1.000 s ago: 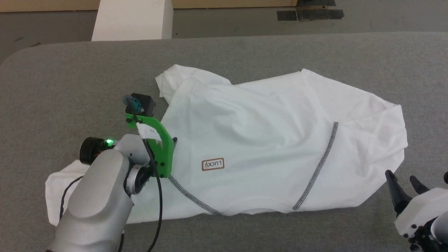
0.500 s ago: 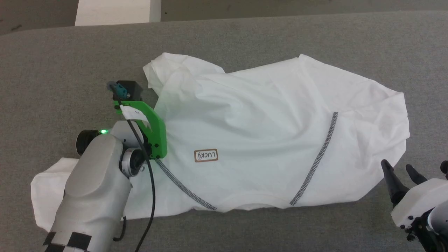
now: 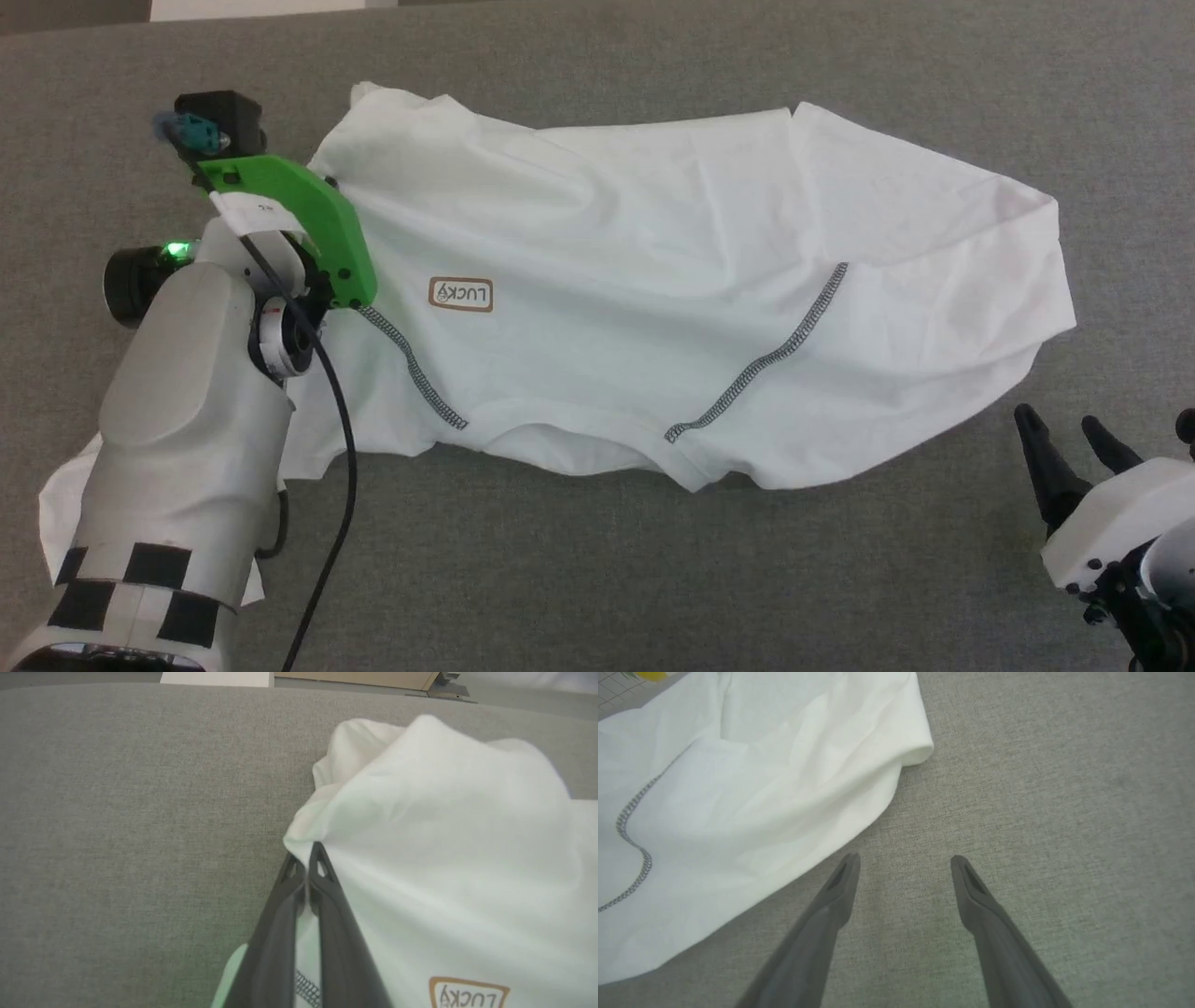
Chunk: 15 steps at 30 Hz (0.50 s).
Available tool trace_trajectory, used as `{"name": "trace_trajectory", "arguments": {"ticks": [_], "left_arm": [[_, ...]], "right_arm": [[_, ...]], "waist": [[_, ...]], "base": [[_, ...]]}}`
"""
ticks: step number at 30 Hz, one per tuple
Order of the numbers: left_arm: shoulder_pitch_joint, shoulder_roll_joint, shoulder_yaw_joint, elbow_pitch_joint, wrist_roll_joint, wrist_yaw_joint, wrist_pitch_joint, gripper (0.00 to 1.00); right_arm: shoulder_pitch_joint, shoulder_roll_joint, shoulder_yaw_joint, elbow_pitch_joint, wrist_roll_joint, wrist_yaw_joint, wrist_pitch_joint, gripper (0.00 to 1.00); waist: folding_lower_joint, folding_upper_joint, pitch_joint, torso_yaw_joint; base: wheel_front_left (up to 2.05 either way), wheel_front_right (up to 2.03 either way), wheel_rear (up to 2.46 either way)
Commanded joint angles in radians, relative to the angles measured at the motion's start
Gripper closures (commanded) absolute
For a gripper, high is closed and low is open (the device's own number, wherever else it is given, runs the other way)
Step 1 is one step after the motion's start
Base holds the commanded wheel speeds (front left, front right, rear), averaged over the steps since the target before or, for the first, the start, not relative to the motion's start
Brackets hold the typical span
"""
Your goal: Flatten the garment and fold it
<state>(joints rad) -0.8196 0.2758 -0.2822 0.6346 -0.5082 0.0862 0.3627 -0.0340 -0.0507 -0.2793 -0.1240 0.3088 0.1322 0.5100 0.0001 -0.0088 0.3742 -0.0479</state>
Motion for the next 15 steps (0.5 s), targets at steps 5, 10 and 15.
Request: {"name": "trace_trajectory", "arguments": {"ticks": [5, 10, 15], "left_arm": [[-0.005, -0.022, 0.008, 0.033, -0.015, -0.012, -0.046, 0.00], [0.020, -0.017, 0.048, -0.018, -0.045, -0.034, -0.158, 0.00], [0.139, -0.003, 0.094, -0.165, -0.061, -0.034, -0.302, 0.00]], "right_arm": [[-0.021, 0.000, 0.000, 0.004, -0.004, -0.002, -0.007, 0.00], [-0.014, 0.000, 0.006, 0.014, -0.006, -0.002, -0.010, 0.00], [0.002, 0.000, 0.017, 0.030, -0.005, -0.002, -0.015, 0.00]], "waist": [[-0.0001, 0.0086, 0.004, 0.010], [-0.0001, 0.0086, -0.041, 0.040], [-0.0001, 0.0086, -0.108, 0.074]], "base": [[0.00, 0.00, 0.00], [0.00, 0.00, 0.00], [0.00, 0.00, 0.00]]}}
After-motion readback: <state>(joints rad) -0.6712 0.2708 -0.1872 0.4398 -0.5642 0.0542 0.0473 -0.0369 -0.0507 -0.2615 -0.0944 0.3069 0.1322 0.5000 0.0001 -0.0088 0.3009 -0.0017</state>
